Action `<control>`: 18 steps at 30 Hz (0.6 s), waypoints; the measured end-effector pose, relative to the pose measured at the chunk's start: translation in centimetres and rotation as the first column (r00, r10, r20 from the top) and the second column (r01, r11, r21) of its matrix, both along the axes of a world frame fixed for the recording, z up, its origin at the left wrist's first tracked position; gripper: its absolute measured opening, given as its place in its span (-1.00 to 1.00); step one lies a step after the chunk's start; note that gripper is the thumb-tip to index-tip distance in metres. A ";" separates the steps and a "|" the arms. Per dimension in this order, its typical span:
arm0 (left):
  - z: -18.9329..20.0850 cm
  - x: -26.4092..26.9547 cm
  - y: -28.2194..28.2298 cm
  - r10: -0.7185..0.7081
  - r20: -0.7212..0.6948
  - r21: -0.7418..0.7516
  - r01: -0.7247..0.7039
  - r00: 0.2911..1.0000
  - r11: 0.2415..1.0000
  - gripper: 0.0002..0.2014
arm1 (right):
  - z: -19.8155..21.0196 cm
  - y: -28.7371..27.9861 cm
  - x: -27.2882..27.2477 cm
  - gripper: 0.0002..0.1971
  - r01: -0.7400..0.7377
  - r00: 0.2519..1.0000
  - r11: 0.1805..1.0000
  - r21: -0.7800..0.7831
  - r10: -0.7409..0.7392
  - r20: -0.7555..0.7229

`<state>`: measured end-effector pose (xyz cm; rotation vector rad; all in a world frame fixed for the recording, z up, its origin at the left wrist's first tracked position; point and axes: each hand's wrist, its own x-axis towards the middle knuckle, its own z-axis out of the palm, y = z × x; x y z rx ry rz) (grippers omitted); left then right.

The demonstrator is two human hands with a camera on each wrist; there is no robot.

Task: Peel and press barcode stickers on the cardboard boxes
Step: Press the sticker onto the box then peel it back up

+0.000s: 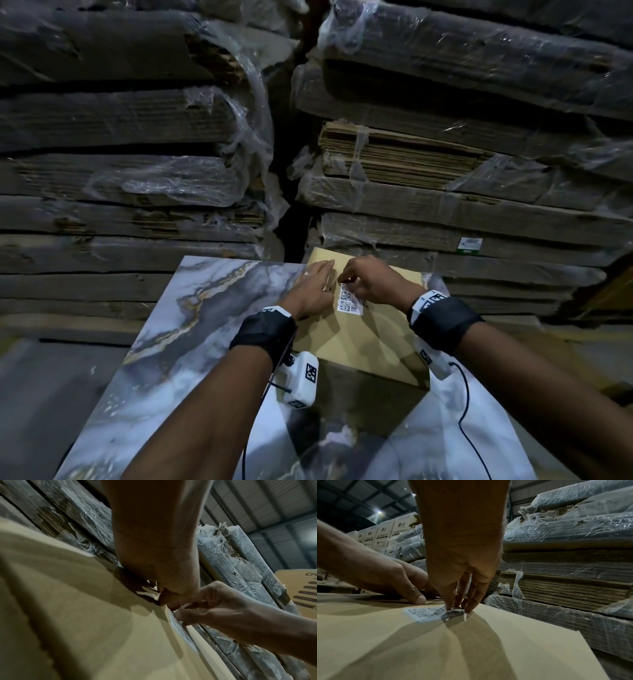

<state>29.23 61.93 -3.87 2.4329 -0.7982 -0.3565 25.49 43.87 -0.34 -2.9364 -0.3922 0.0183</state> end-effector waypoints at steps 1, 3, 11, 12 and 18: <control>-0.3 0.2 0.0 0.007 0.010 0.001 -0.007 1.000 1.000 -0.06 | 0.0 0.0 0.0 -0.75 0.001 1.000 1.000 0.003 -0.001 0.000; -0.8 0.5 0.0 0.016 0.024 -0.002 -0.016 1.000 1.000 -0.06 | 0.0 0.0 -0.1 -0.77 0.000 1.000 1.000 0.009 0.000 0.007; -1.3 0.7 -0.1 0.007 0.059 -0.035 -0.004 0.998 0.999 -0.11 | -0.7 0.1 -0.4 -0.61 0.001 1.000 0.999 0.032 0.000 -0.006; -1.4 0.8 -0.1 0.009 0.062 -0.042 -0.006 0.998 0.999 -0.12 | -0.8 0.3 -0.4 -0.57 0.001 1.000 1.000 0.029 -0.001 -0.016; -1.9 1.0 0.1 -0.015 0.074 -0.075 0.021 0.997 0.997 -0.13 | -0.9 0.7 0.1 -0.64 -0.029 0.999 1.000 0.011 0.029 -0.034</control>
